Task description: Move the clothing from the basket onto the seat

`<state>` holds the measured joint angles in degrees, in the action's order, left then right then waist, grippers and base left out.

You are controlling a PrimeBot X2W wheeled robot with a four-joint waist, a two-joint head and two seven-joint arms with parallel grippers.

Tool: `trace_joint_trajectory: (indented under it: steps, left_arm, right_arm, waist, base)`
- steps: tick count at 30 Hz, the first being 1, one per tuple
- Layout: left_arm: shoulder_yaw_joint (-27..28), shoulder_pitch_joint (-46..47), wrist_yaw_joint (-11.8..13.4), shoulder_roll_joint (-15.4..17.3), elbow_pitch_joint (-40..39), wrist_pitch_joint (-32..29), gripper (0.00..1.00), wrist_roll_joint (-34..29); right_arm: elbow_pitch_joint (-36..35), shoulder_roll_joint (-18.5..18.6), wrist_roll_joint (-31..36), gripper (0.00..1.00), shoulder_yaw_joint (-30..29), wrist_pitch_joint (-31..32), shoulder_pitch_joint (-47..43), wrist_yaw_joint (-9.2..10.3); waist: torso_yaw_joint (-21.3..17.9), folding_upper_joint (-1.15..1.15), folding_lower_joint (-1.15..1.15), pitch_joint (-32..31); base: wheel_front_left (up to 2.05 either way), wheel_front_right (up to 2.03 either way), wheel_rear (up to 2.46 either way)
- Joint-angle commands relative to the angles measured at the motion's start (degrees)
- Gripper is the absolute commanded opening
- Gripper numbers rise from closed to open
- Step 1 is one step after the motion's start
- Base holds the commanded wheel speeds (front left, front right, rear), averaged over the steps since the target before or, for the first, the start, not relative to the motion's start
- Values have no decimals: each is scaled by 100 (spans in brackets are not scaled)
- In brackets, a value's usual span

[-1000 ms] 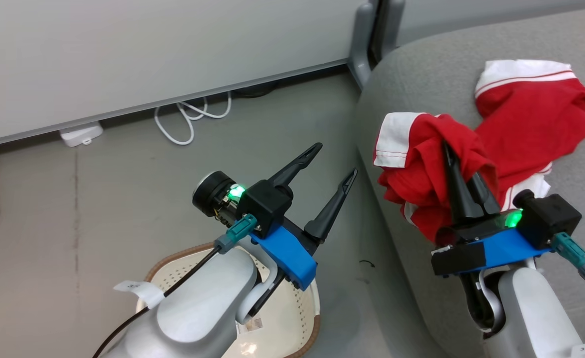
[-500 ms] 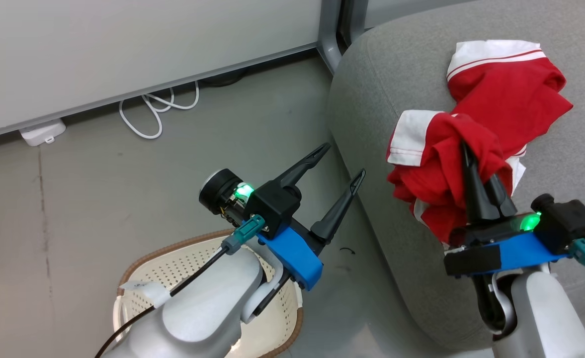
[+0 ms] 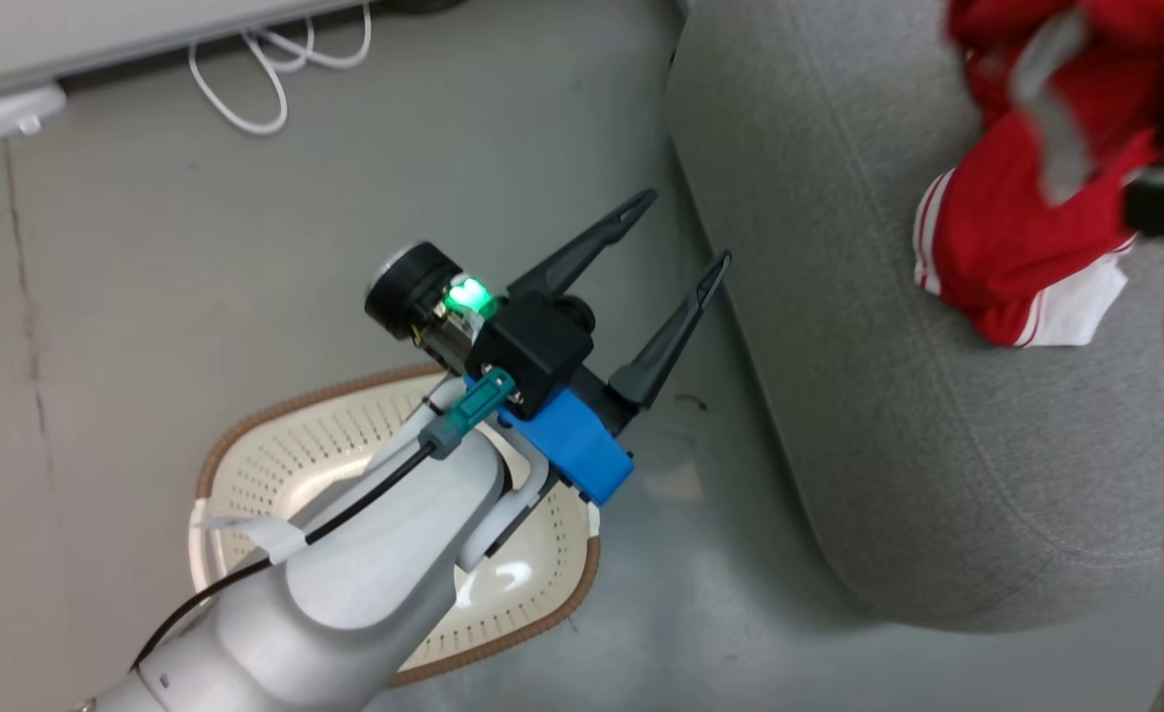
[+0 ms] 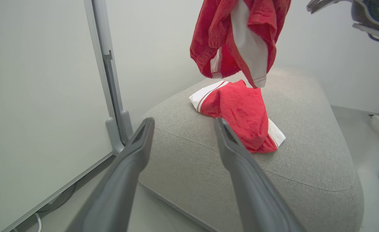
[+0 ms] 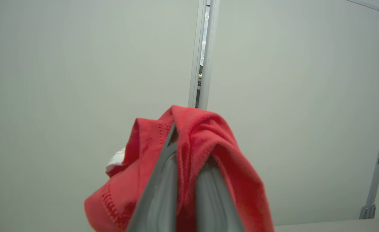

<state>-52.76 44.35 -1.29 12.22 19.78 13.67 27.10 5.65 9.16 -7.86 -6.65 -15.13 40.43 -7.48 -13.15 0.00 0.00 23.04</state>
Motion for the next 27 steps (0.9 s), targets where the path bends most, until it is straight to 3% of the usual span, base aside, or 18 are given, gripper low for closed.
trace_joint_trajectory:
  steps: [1, 8, 16, 27]
  left_arm:
    - [32, 168, 37, 57, -82, -22, 100, -61]
    - [57, 520, 36, 208, -328, -51, 100, -238]
    - [58, 760, 55, 303, -471, -88, 100, -346]
    - [-15, 911, 16, 328, -520, -105, 100, -399]
  right_arm:
    - [-63, 163, 24, 0, -177, -2, 363, -3]
    - [117, 1007, 74, 0, -1015, -2, 1310, -3]
    - [792, 1564, 7, 0, -1630, -2, 1536, -3]
    - [2190, 1346, 55, 0, -1962, -2, 1329, -3]
  waist:
    - [97, 0, 0, 530]
    - [195, 0, 0, 1279]
    - [205, 0, 0, 1784]
    - [284, 0, 0, 2080]
  base:
    - [0, 0, 0]
    - [0, 0, 0]
    - [0, 0, 0]
    - [0, 0, 0]
